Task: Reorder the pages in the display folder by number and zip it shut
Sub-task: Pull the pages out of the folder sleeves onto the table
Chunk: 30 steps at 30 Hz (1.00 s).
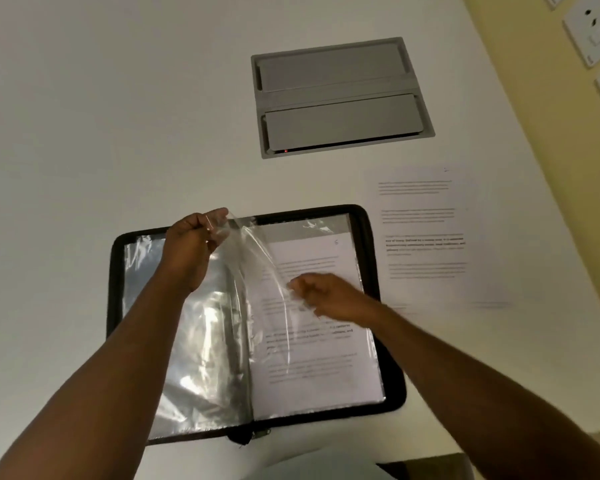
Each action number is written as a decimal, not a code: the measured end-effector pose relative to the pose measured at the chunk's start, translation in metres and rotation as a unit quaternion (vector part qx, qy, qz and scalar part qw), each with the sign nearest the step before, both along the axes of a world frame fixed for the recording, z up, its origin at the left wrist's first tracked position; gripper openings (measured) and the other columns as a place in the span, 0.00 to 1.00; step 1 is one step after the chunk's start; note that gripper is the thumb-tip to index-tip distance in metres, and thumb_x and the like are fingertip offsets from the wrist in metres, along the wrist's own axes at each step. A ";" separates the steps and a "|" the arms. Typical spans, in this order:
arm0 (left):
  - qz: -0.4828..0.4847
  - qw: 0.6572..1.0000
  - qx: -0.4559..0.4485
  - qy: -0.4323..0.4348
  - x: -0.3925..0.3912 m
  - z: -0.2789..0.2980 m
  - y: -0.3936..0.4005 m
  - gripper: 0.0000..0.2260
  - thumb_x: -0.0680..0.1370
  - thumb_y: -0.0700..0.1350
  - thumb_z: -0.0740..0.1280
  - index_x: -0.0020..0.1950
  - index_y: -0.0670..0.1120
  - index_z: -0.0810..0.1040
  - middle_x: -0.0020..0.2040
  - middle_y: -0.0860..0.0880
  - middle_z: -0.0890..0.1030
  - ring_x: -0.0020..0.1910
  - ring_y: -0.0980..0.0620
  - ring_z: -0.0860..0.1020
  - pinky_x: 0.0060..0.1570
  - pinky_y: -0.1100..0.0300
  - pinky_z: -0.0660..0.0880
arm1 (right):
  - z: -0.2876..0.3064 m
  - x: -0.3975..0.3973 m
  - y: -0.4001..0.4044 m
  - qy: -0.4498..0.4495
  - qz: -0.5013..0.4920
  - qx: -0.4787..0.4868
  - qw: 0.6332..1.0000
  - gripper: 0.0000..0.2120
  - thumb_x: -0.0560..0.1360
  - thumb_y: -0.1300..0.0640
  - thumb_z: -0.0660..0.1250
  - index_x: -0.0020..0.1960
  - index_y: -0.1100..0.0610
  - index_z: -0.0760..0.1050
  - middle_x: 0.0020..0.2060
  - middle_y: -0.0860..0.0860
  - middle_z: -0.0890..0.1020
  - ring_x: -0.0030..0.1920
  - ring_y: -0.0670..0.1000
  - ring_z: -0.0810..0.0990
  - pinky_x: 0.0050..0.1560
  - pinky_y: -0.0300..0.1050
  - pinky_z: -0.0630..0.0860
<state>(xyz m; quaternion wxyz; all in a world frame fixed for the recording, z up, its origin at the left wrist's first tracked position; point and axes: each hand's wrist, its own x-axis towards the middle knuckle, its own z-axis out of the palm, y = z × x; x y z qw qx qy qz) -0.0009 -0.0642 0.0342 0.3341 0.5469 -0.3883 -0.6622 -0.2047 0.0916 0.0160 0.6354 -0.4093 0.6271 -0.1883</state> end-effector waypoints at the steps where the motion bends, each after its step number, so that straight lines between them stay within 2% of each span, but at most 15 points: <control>1: 0.026 0.999 0.016 0.011 0.007 -0.001 -0.001 0.24 0.72 0.22 0.54 0.28 0.46 0.75 0.54 0.43 0.82 0.56 0.43 0.79 0.64 0.49 0.74 | 0.004 0.018 0.006 -0.005 0.023 -0.013 1.000 0.19 0.81 0.47 0.59 0.69 0.54 0.72 0.65 0.52 0.77 0.61 0.48 0.77 0.59 0.39 0.72; 4: 0.079 0.996 0.041 0.006 0.035 0.000 0.000 0.18 0.75 0.26 0.54 0.36 0.45 0.75 0.60 0.43 0.81 0.56 0.45 0.80 0.58 0.50 0.77 | 0.021 0.069 0.017 -0.048 0.045 -0.041 0.997 0.25 0.82 0.42 0.52 0.77 0.47 0.61 0.74 0.46 0.65 0.72 0.43 0.64 0.66 0.35 0.60; 6: 0.105 0.993 0.057 -0.004 0.055 0.004 0.000 0.15 0.75 0.29 0.55 0.41 0.44 0.77 0.56 0.44 0.82 0.53 0.46 0.79 0.58 0.49 0.77 | 0.024 0.102 0.017 -0.068 0.059 -0.051 0.995 0.26 0.81 0.40 0.50 0.78 0.44 0.56 0.77 0.44 0.57 0.76 0.45 0.57 0.73 0.42 0.56; 8: 0.100 0.991 0.090 -0.004 0.078 0.008 0.001 0.08 0.77 0.39 0.60 0.47 0.46 0.78 0.50 0.46 0.81 0.49 0.45 0.80 0.57 0.46 0.76 | 0.018 0.134 0.016 -0.055 0.095 -0.064 0.992 0.29 0.79 0.34 0.48 0.77 0.40 0.53 0.79 0.44 0.51 0.78 0.46 0.50 0.77 0.50 0.50; 9: 0.081 0.990 0.116 -0.004 0.090 0.010 0.002 0.08 0.78 0.48 0.62 0.51 0.47 0.78 0.52 0.46 0.80 0.49 0.44 0.81 0.56 0.46 0.76 | 0.014 0.148 0.014 -0.035 0.119 -0.072 0.990 0.31 0.77 0.31 0.47 0.78 0.40 0.51 0.79 0.44 0.49 0.78 0.47 0.47 0.77 0.53 0.48; 11: 0.017 0.986 0.156 -0.051 0.110 0.011 0.004 0.21 0.76 0.63 0.63 0.61 0.50 0.74 0.56 0.45 0.81 0.52 0.42 0.81 0.57 0.45 0.75 | 0.006 0.173 0.010 0.013 0.167 -0.091 0.982 0.34 0.75 0.28 0.45 0.78 0.40 0.48 0.79 0.44 0.48 0.78 0.49 0.45 0.77 0.56 0.46; 12: -0.015 0.984 0.158 -0.085 0.117 0.010 0.008 0.24 0.75 0.65 0.63 0.63 0.50 0.73 0.56 0.44 0.81 0.53 0.41 0.81 0.58 0.45 0.75 | 0.004 0.183 0.008 0.030 0.184 -0.101 0.977 0.35 0.75 0.28 0.45 0.78 0.40 0.47 0.79 0.44 0.48 0.79 0.50 0.46 0.77 0.57 0.47; 15: -0.053 0.971 0.138 -0.190 0.128 0.001 0.023 0.30 0.73 0.57 0.72 0.71 0.49 0.67 0.54 0.43 0.82 0.51 0.44 0.82 0.55 0.48 0.77 | 0.002 0.209 0.005 0.048 0.217 -0.123 0.967 0.36 0.75 0.28 0.45 0.79 0.42 0.45 0.79 0.45 0.48 0.79 0.51 0.47 0.76 0.59 0.49; 17: -0.059 0.960 0.123 -0.246 0.134 -0.010 0.029 0.35 0.70 0.52 0.77 0.72 0.47 0.65 0.54 0.43 0.82 0.49 0.47 0.82 0.51 0.52 0.78 | 0.006 0.220 0.006 0.029 0.218 -0.128 0.967 0.34 0.78 0.31 0.49 0.79 0.44 0.48 0.79 0.47 0.50 0.78 0.50 0.49 0.77 0.57 0.50; 20: -0.036 0.951 0.103 -0.288 0.141 -0.026 0.033 0.26 0.70 0.40 0.77 0.66 0.44 0.73 0.53 0.39 0.81 0.41 0.48 0.81 0.41 0.56 0.79 | 0.017 0.227 0.010 -0.033 0.161 -0.150 0.975 0.28 0.80 0.40 0.56 0.78 0.47 0.57 0.77 0.49 0.59 0.76 0.49 0.58 0.75 0.48 0.57; 22: -0.024 0.951 0.096 -0.291 0.145 -0.032 0.033 0.23 0.67 0.35 0.76 0.61 0.43 0.76 0.49 0.38 0.82 0.35 0.47 0.80 0.35 0.58 0.78 | 0.021 0.223 0.012 -0.038 0.076 -0.183 0.979 0.25 0.79 0.42 0.61 0.74 0.48 0.65 0.72 0.48 0.69 0.70 0.44 0.67 0.69 0.37 0.63; 24: -0.003 0.950 0.099 -0.297 0.153 -0.042 0.028 0.21 0.64 0.35 0.76 0.56 0.43 0.78 0.46 0.38 0.82 0.36 0.44 0.81 0.38 0.55 0.78 | 0.016 0.211 0.017 0.033 -0.010 -0.228 0.973 0.26 0.78 0.39 0.62 0.71 0.51 0.70 0.67 0.48 0.75 0.65 0.40 0.71 0.64 0.30 0.65; 25: 0.011 0.944 0.099 -0.315 0.160 -0.047 0.025 0.18 0.65 0.35 0.75 0.53 0.45 0.79 0.46 0.38 0.82 0.39 0.43 0.82 0.41 0.53 0.80 | 0.006 0.202 0.022 0.100 -0.046 -0.249 0.962 0.28 0.77 0.37 0.61 0.70 0.53 0.71 0.67 0.49 0.76 0.66 0.42 0.71 0.65 0.34 0.67; 27: 0.016 0.916 0.066 -0.395 0.170 -0.057 0.017 0.12 0.68 0.40 0.73 0.50 0.48 0.79 0.49 0.40 0.83 0.44 0.41 0.82 0.49 0.49 0.80 | -0.021 0.177 0.036 0.243 -0.107 -0.270 0.925 0.28 0.77 0.41 0.61 0.71 0.56 0.69 0.68 0.52 0.74 0.69 0.50 0.70 0.68 0.48 0.69; 30: 0.007 0.862 -0.044 -0.505 0.157 -0.051 0.021 0.16 0.73 0.44 0.67 0.61 0.45 0.76 0.55 0.40 0.81 0.53 0.37 0.79 0.56 0.49 0.76 | -0.048 0.135 0.063 0.399 -0.165 -0.191 0.881 0.30 0.77 0.48 0.66 0.75 0.58 0.64 0.75 0.56 0.65 0.75 0.56 0.61 0.73 0.55 0.63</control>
